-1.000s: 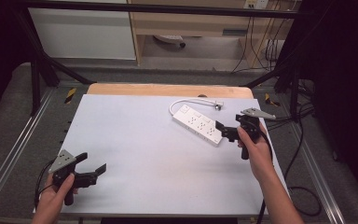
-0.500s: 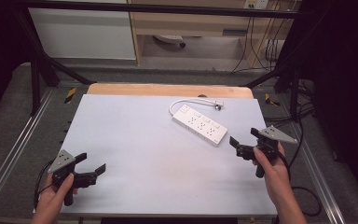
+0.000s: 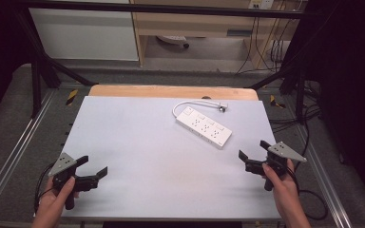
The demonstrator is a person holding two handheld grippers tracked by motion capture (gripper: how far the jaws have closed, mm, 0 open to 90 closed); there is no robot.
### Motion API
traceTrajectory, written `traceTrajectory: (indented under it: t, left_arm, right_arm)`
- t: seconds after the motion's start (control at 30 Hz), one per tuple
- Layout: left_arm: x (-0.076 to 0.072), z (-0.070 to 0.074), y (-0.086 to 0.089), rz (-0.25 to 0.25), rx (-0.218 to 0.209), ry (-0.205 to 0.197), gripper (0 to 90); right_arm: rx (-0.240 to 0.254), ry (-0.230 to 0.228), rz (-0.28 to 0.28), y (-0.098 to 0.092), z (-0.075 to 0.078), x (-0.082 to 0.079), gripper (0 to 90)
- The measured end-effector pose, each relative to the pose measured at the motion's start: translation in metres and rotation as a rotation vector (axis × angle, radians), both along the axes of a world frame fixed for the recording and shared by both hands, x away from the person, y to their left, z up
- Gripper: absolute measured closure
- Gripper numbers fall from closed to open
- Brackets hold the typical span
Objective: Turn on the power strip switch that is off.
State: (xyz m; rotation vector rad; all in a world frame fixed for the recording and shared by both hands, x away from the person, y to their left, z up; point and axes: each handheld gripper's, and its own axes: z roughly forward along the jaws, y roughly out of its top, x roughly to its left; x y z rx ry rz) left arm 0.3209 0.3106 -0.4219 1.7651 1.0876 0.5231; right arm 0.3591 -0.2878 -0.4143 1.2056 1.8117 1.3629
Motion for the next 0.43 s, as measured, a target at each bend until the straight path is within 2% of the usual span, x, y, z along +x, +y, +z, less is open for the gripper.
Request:
traceTrajectory:
  t: [0.17,0.3,0.43]
  left_arm:
    - [0.000,0.000,0.000,-0.002,0.000,0.001,7.8]
    - [0.000,0.000,-0.001,-0.005,-0.001,0.003,7.8]
    - [0.000,0.000,-0.001,-0.006,0.001,0.002,7.8]
  right_arm:
    - [-0.008,0.029,0.003,0.002,-0.015,0.001,3.5]
    - [-0.028,0.073,0.022,0.010,-0.029,0.004,3.6]
    - [-0.076,0.123,0.054,0.020,-0.040,0.007,3.5]
